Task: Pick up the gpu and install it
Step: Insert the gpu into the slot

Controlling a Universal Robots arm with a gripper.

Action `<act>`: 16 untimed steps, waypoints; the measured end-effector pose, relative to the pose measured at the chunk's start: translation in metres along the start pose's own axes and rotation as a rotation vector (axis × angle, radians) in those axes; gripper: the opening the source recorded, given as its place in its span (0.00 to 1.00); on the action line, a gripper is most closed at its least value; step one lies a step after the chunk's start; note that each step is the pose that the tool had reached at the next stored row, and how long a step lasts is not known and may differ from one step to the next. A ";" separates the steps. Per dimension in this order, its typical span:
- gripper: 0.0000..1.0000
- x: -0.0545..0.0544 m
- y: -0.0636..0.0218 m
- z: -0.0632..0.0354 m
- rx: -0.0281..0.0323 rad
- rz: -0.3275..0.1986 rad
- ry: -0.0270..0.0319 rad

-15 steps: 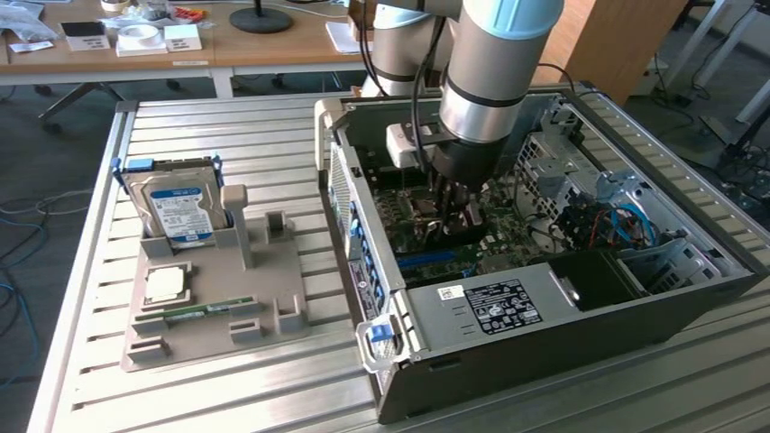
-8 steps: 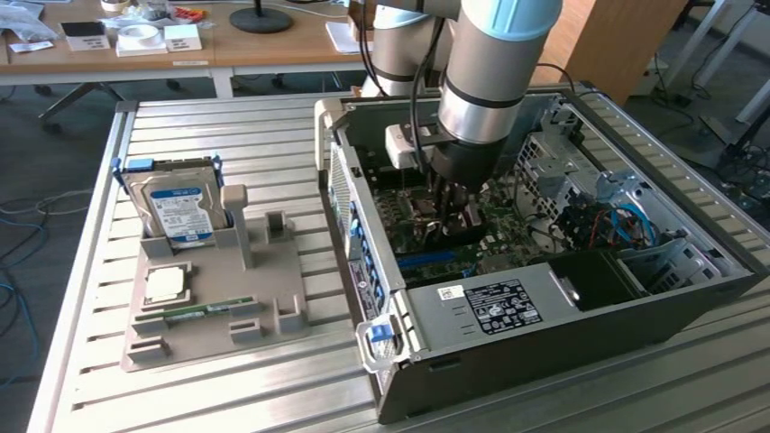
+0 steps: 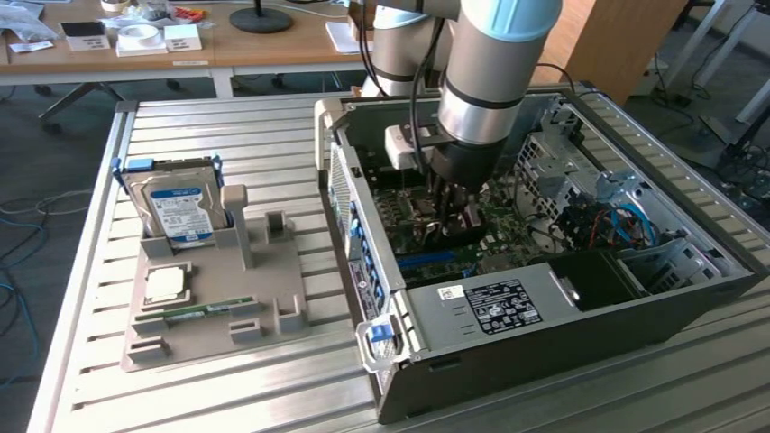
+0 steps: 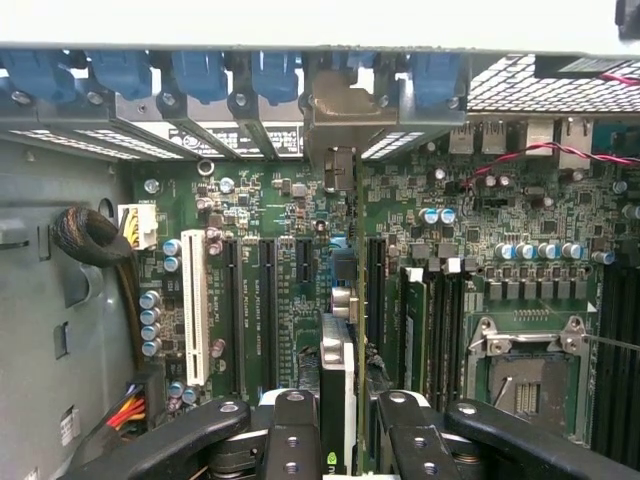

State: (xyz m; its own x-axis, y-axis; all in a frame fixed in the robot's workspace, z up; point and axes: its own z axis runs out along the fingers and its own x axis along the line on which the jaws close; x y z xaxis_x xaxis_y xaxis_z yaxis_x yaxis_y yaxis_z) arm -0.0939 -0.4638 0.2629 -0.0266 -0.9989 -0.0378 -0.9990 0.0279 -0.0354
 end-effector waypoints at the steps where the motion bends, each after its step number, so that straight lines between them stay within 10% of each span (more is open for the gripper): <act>1: 0.27 0.000 0.0004 0.0000 0.0000 0.000 0.0000; 16: 0.27 0.000 0.0020 0.0063 0.0000 0.000 -0.0001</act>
State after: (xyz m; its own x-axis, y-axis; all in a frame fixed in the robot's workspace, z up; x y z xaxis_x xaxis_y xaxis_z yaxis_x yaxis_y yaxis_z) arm -0.0957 -0.4638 0.2566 -0.0266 -0.9989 -0.0379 -0.9990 0.0279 -0.0355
